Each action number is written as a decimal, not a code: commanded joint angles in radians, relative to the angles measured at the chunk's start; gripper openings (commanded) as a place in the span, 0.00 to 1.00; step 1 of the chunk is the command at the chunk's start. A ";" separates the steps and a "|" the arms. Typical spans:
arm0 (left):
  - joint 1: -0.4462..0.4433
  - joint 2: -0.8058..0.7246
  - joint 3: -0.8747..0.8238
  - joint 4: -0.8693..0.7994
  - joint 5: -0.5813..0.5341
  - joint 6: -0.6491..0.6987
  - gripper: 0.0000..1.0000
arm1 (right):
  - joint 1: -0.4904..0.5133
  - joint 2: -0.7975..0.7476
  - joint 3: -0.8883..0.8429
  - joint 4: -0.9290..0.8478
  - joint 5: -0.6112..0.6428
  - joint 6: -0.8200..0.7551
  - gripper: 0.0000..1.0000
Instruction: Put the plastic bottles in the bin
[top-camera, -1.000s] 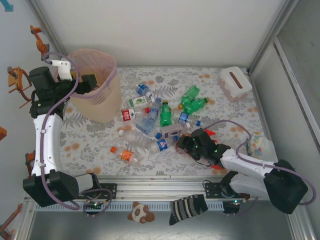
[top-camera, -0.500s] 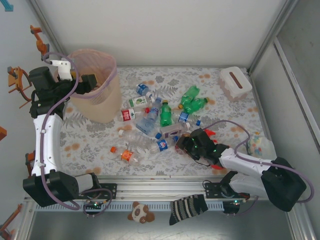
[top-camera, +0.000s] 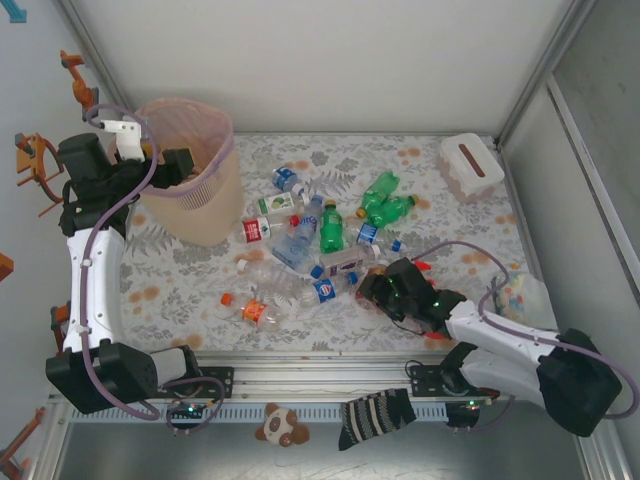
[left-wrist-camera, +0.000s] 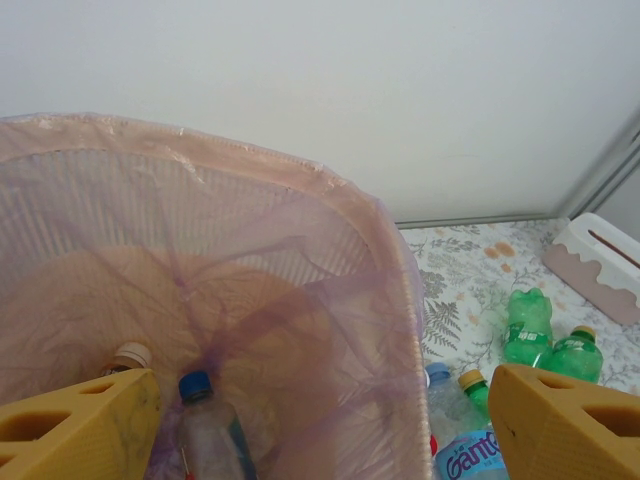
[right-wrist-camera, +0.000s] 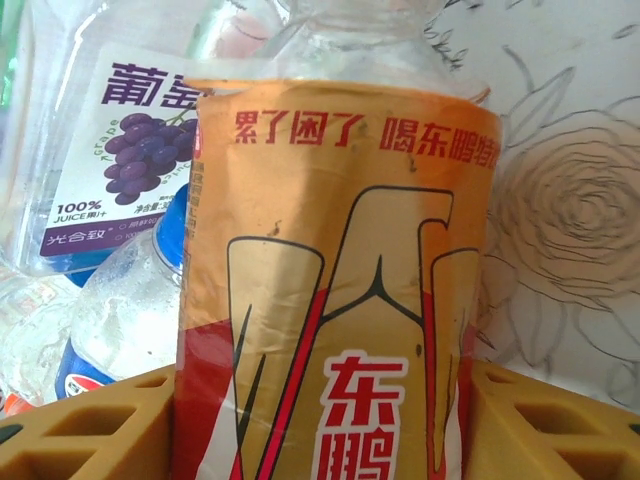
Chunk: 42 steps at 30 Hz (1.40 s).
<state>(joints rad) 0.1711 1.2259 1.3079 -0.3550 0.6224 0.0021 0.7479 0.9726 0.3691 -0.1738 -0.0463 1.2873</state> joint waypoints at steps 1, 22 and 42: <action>0.005 -0.014 -0.004 0.013 0.025 -0.012 0.85 | 0.004 -0.081 0.056 -0.177 0.082 -0.004 0.61; -0.003 -0.013 -0.046 0.186 0.291 -0.067 0.85 | 0.004 -0.171 0.461 -0.330 0.161 -0.882 0.53; -0.332 -0.075 -0.015 0.295 0.438 -0.077 0.89 | 0.004 -0.075 0.631 0.043 -0.213 -1.255 0.53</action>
<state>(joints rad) -0.1188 1.1786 1.2678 -0.1200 1.0149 -0.0597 0.7479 0.8829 0.9482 -0.2478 -0.1841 0.0807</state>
